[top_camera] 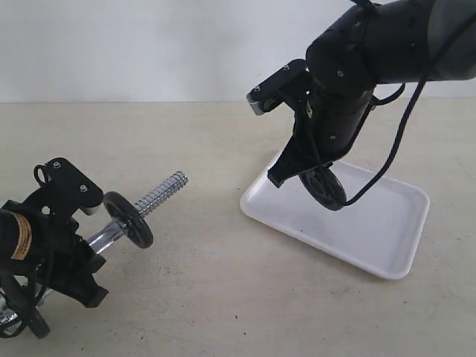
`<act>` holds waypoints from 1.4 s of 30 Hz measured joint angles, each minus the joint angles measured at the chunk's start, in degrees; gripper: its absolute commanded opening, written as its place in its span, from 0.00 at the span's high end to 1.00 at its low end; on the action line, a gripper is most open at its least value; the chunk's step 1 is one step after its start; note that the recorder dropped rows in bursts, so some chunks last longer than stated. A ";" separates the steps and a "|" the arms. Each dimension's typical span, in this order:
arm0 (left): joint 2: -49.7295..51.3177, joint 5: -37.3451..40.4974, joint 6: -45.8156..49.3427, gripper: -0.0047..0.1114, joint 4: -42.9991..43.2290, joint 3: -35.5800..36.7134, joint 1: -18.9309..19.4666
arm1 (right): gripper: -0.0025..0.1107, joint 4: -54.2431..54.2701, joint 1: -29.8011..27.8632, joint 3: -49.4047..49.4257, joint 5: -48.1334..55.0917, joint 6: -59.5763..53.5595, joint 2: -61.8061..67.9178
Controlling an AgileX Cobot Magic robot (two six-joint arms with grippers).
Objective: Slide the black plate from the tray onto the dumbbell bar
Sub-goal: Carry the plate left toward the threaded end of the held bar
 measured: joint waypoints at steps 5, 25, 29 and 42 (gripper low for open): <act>0.00 -5.10 -3.40 0.92 4.61 0.00 0.00 | 0.98 8.08 0.00 -5.41 -0.29 -4.27 0.00; 0.00 -9.71 -6.68 0.92 8.89 0.00 0.00 | 0.98 10.98 0.00 -6.51 0.22 -4.87 0.00; 0.00 -9.71 -6.87 0.92 8.89 0.00 0.00 | 0.98 10.75 0.50 -8.49 0.86 -4.87 0.00; 0.00 -9.71 -8.72 0.92 9.68 0.00 0.00 | 0.98 11.29 2.12 -10.13 1.86 -4.87 0.00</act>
